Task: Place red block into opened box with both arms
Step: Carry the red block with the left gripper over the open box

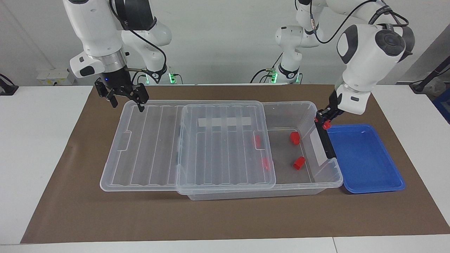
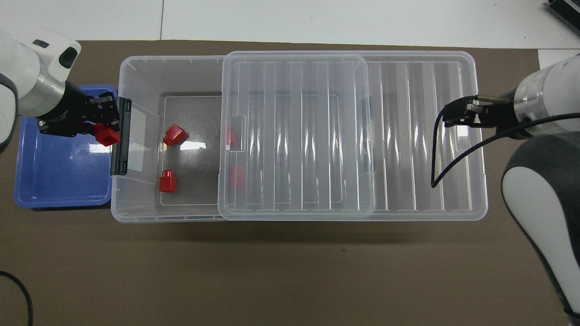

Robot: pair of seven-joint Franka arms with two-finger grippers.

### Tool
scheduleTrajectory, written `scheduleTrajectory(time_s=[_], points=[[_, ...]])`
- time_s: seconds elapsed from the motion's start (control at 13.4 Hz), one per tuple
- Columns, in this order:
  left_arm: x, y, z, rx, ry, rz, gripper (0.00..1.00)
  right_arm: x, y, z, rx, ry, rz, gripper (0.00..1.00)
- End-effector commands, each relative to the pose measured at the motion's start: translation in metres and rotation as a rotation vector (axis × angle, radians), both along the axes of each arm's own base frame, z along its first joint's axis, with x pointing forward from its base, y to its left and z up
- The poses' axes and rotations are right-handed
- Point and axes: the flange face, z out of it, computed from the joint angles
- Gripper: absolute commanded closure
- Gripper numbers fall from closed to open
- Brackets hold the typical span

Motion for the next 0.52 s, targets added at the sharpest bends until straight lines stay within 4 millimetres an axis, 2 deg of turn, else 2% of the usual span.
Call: scheduleTrajectory(time_s=[0.0, 0.07, 0.22, 0.45], points=[[-0.026, -0.034, -0.030, -0.029, -0.087, 0.051, 1.00, -0.002, -0.005, 0.009, 0.013, 0.019, -0.014, 0.00], [-0.037, -0.038, -0.049, -0.041, -0.129, 0.064, 1.00, -0.003, -0.011, 0.010, 0.015, 0.028, -0.025, 0.00], [-0.053, -0.033, -0.077, -0.054, -0.183, 0.058, 1.00, -0.013, -0.018, 0.010, 0.014, 0.056, -0.015, 0.00], [-0.058, -0.043, -0.105, -0.018, -0.173, -0.004, 1.00, -0.021, -0.026, -0.001, 0.009, 0.088, 0.014, 0.00]])
